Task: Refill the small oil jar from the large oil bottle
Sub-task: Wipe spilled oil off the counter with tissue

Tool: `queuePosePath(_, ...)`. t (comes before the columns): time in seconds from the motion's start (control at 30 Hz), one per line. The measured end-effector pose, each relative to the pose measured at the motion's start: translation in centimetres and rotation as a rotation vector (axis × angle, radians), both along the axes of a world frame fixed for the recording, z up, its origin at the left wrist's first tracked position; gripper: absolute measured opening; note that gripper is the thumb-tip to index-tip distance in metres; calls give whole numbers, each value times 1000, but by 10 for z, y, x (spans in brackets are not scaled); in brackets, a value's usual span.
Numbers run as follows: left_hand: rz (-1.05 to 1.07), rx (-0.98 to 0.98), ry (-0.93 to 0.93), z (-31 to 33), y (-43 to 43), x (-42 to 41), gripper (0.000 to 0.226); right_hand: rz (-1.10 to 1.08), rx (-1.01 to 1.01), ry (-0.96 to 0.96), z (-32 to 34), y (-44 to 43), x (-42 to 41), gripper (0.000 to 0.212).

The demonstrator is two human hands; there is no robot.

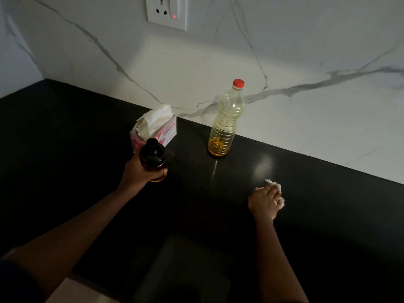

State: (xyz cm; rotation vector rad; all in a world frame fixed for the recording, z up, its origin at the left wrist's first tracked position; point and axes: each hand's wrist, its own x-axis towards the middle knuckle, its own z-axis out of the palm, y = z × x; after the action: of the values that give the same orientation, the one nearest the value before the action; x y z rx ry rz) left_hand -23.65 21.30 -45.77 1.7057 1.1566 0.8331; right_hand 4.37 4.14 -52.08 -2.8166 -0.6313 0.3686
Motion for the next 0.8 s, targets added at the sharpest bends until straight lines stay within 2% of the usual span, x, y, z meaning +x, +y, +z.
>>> queuePosePath(0.1,56,0,-32,1,-8,-9,90,-45,-6,14,-3,-5,-13,59)
queuePosePath(0.2,104,9,-22,-1,-14,-21,83,9,-46,24,2,9,-38,60)
queuePosePath(0.37,121,-6,4,0,-13,-49,92,323,-63,12,8,62,-103,60)
queuePosePath(0.57,117,14,82,1,0,-77,82,698,-19,9,8,127,-183,58)
queuePosePath(0.7,107,9,70,1,8,-76,82,966,10,2,5,127,-215,56)
queuePosePath(0.8,64,6,42,4,10,-56,80,1020,-18,33,2,102,-202,55)
